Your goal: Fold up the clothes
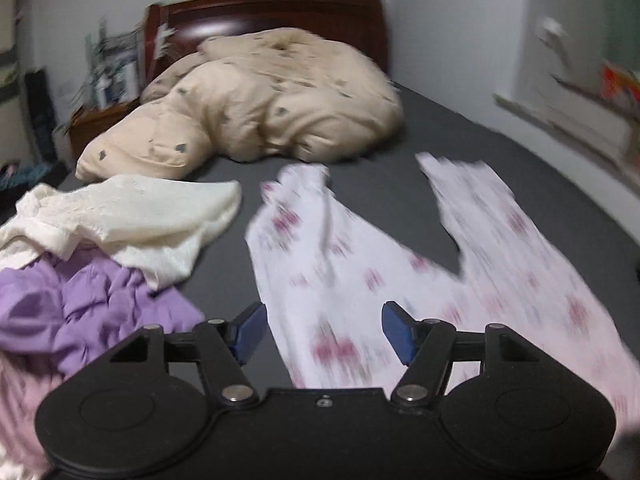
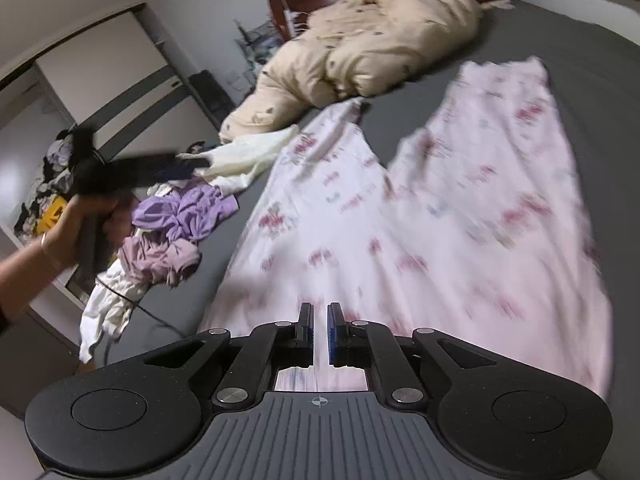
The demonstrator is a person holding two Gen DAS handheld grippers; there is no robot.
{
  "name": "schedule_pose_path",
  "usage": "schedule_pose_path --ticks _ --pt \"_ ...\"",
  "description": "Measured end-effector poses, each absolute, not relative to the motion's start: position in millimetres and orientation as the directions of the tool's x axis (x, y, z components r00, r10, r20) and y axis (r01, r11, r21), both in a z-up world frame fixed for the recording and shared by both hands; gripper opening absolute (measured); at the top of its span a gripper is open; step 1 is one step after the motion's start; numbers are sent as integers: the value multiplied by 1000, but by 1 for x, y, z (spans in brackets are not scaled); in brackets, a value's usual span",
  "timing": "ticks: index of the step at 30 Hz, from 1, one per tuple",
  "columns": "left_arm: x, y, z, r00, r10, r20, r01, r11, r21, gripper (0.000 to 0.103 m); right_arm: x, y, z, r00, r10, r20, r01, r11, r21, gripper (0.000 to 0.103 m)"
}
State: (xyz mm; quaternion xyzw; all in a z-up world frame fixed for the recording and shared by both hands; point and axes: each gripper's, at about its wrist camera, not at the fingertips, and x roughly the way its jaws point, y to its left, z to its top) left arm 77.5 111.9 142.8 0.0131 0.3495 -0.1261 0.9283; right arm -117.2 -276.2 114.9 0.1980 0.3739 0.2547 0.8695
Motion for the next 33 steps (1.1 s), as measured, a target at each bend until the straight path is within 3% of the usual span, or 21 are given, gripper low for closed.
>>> schedule_pose_path --ticks 5,12,17,26,28,30,33 --pt "170 113 134 726 -218 -652 178 976 -129 62 -58 -252 89 607 657 -448 -377 734 565 6" --pt "288 111 102 703 -180 -688 111 983 -144 49 -28 -255 45 554 761 -339 -423 608 672 6" --pt "369 108 73 675 -147 -723 66 988 -140 35 -24 -257 24 513 767 -386 -423 616 664 6" --pt "423 98 33 646 -107 -756 53 994 -95 29 -23 -253 3 449 789 -419 -425 601 677 6" --pt "424 100 28 641 -139 -755 45 989 -144 22 -24 -254 1 446 793 -415 -422 595 684 6" --pt "424 103 28 651 -136 -747 31 988 -152 7 -24 -256 0 448 793 -413 -410 592 694 6" --pt "426 107 37 681 -95 -726 6 992 -124 5 -22 -260 -4 455 791 -409 -374 586 719 6"
